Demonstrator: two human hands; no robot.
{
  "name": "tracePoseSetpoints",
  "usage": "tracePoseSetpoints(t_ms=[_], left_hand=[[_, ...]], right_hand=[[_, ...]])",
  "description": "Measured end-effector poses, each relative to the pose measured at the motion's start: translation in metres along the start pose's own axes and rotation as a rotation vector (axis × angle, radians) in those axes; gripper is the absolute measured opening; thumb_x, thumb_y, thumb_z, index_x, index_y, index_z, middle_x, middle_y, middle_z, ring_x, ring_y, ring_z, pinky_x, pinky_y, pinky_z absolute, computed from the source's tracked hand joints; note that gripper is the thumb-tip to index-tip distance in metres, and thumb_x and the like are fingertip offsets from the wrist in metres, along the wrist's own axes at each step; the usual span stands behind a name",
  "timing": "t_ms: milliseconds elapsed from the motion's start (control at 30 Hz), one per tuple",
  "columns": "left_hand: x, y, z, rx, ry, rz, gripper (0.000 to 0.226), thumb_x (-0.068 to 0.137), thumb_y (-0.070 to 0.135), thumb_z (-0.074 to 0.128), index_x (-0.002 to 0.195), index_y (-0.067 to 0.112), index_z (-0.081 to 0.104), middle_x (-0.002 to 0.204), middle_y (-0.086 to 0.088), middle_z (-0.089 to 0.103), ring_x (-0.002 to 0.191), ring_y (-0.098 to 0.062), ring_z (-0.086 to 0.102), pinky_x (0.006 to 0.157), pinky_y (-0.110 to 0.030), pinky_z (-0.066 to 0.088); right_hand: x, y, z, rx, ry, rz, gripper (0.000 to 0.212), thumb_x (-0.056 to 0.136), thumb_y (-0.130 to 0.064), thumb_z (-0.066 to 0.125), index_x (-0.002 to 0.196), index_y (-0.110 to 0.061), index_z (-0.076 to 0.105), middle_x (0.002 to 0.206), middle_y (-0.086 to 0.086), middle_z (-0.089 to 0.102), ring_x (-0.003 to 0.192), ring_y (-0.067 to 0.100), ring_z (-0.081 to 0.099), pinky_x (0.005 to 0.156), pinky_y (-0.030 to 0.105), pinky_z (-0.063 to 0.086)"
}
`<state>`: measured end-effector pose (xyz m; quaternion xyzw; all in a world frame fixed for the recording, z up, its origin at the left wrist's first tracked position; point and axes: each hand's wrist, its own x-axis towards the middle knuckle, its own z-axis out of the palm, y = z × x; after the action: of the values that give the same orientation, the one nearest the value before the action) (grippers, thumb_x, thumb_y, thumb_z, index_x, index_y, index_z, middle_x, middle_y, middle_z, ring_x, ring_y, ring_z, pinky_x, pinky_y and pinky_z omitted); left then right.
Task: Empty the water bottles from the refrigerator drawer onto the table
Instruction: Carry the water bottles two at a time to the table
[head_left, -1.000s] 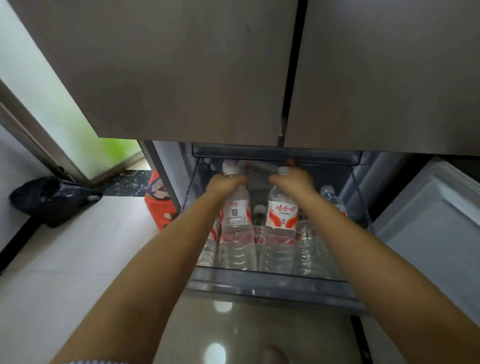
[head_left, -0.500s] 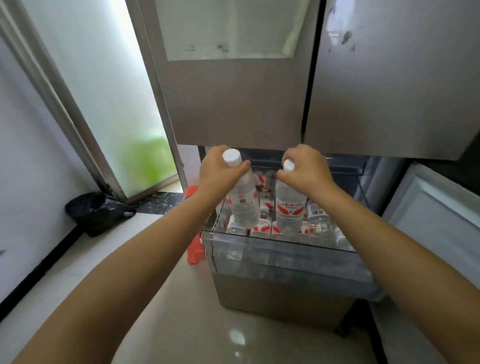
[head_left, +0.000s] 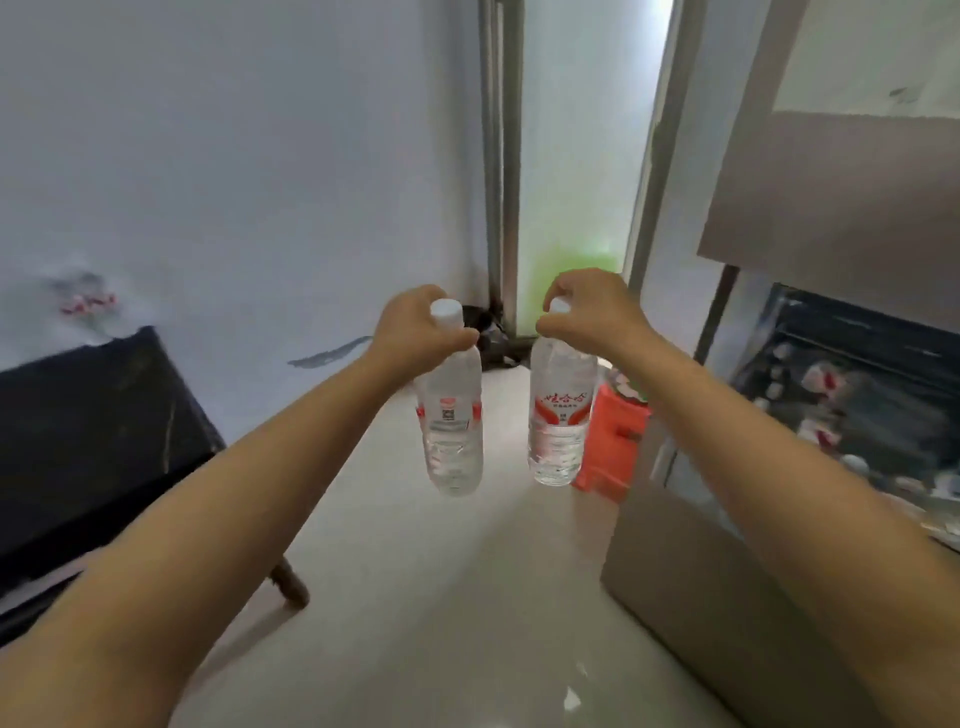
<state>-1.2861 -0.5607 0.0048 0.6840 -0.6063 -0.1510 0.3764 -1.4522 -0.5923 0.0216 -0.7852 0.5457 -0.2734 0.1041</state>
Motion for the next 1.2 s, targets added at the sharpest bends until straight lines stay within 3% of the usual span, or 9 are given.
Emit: tracePoseSetpoints(t_ms=[333, 467, 567, 667, 833, 967, 1200], left_hand=[[-0.061, -0.202, -0.215, 0.309, 0.166, -0.235, 0.026, 0.080, 0.020, 0.069, 0.099, 0.002, 0.064, 0.089, -0.001, 0.053, 0.085, -0.015, 0.049, 0.073, -0.026, 0.038], [-0.080, -0.284, -0.290, 0.427, 0.137, -0.360, 0.026, 0.080, 0.021, 0.069, 0.101, 0.006, 0.063, 0.097, -0.007, 0.059, 0.086, -0.015, 0.051, 0.074, -0.025, 0.040], [-0.089, -0.342, -0.336, 0.475, 0.152, -0.469, 0.027, 0.081, 0.021, 0.069, 0.104, 0.007, 0.063, 0.108, -0.009, 0.063, 0.087, -0.014, 0.051, 0.081, -0.026, 0.046], [-0.085, -0.393, -0.374, 0.529, 0.148, -0.536, 0.027, 0.082, 0.021, 0.068, 0.104, 0.006, 0.063, 0.110, -0.011, 0.064, 0.089, -0.017, 0.054, 0.083, -0.026, 0.047], [-0.049, -0.471, -0.433, 0.562, 0.178, -0.619, 0.025, 0.082, 0.019, 0.068, 0.104, 0.006, 0.064, 0.111, -0.011, 0.064, 0.087, -0.013, 0.050, 0.082, -0.025, 0.046], [0.003, -0.524, -0.476, 0.567, 0.164, -0.637, 0.026, 0.080, 0.018, 0.070, 0.103, 0.006, 0.065, 0.112, -0.011, 0.064, 0.088, -0.014, 0.051, 0.076, -0.023, 0.042], [0.099, -0.600, -0.534, 0.606, 0.096, -0.647, 0.026, 0.083, 0.015, 0.065, 0.108, 0.007, 0.064, 0.116, -0.009, 0.062, 0.102, -0.023, 0.057, 0.072, -0.020, 0.040]], right_hand=[[0.026, -0.250, 0.175, 0.070, -0.396, -0.359, 0.029, 0.084, -0.021, 0.061, 0.110, -0.008, 0.067, 0.123, 0.008, 0.062, 0.113, 0.023, 0.055, 0.080, 0.024, 0.037], [0.029, -0.337, 0.238, 0.161, -0.505, -0.416, 0.034, 0.086, -0.016, 0.061, 0.120, -0.014, 0.063, 0.136, 0.007, 0.054, 0.120, 0.024, 0.054, 0.087, 0.028, 0.047], [0.040, -0.395, 0.282, 0.165, -0.589, -0.454, 0.027, 0.087, -0.016, 0.060, 0.113, -0.008, 0.066, 0.124, 0.010, 0.060, 0.100, 0.025, 0.061, 0.080, 0.029, 0.053], [0.062, -0.443, 0.326, 0.152, -0.649, -0.456, 0.026, 0.086, -0.019, 0.064, 0.106, -0.003, 0.066, 0.100, 0.008, 0.058, 0.084, 0.020, 0.056, 0.071, 0.025, 0.052], [0.110, -0.508, 0.395, 0.085, -0.764, -0.527, 0.031, 0.081, -0.024, 0.069, 0.103, -0.002, 0.066, 0.093, 0.005, 0.056, 0.081, 0.020, 0.058, 0.071, 0.025, 0.053], [0.172, -0.557, 0.443, 0.042, -0.812, -0.607, 0.029, 0.081, -0.016, 0.070, 0.106, -0.002, 0.064, 0.094, 0.005, 0.055, 0.080, 0.020, 0.057, 0.056, 0.014, 0.044], [0.282, -0.646, 0.514, 0.001, -0.728, -0.705, 0.032, 0.081, -0.013, 0.067, 0.112, -0.004, 0.064, 0.099, 0.006, 0.057, 0.083, 0.017, 0.054, 0.060, 0.016, 0.045]])
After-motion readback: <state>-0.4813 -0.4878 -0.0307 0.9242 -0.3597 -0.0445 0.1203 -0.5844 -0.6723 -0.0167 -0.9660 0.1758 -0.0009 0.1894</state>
